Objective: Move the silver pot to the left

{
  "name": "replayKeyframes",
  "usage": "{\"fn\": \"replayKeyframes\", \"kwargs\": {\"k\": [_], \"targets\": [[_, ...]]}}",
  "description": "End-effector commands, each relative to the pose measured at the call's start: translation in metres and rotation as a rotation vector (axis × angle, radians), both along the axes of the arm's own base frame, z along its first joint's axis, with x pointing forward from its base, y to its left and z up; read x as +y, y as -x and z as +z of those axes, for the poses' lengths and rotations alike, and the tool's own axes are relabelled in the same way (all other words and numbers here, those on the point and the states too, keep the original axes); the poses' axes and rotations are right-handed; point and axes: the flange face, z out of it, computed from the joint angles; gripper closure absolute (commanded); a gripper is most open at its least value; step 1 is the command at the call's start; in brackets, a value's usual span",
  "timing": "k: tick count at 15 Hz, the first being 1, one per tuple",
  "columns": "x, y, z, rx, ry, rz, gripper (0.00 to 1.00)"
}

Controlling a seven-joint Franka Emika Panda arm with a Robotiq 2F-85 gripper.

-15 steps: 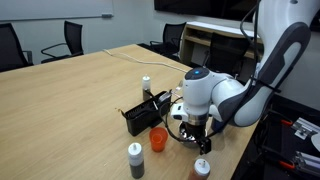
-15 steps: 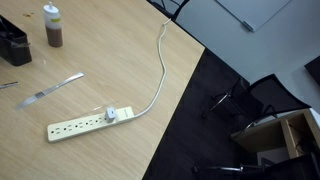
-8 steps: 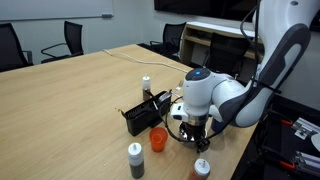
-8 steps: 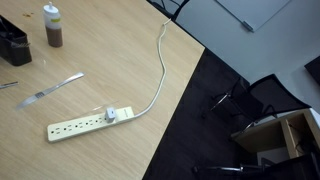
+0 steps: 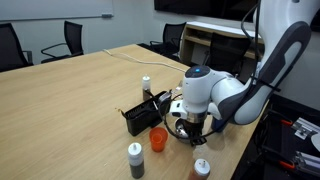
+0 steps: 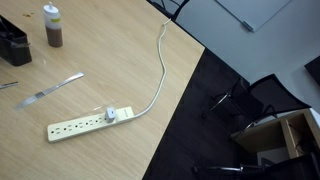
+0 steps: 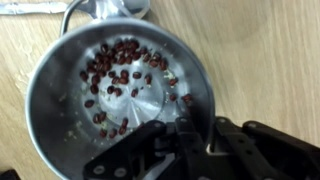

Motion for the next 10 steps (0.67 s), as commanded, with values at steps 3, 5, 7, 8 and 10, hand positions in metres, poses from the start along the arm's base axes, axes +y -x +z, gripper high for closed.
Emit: {"fn": "replayKeyframes", "kwargs": {"k": [3,5,7,8,10], "targets": [[0.002,-0.007,0.022,-0.059,0.026,-0.005,1.00],[0.005,-0.007,0.027,-0.066,0.038,-0.004,0.98],[0.010,-0.005,0.032,-0.073,0.054,-0.008,0.98],[0.013,-0.004,0.036,-0.077,0.061,-0.014,0.98],[0.020,0.000,0.042,-0.077,0.073,-0.035,0.98]]}}
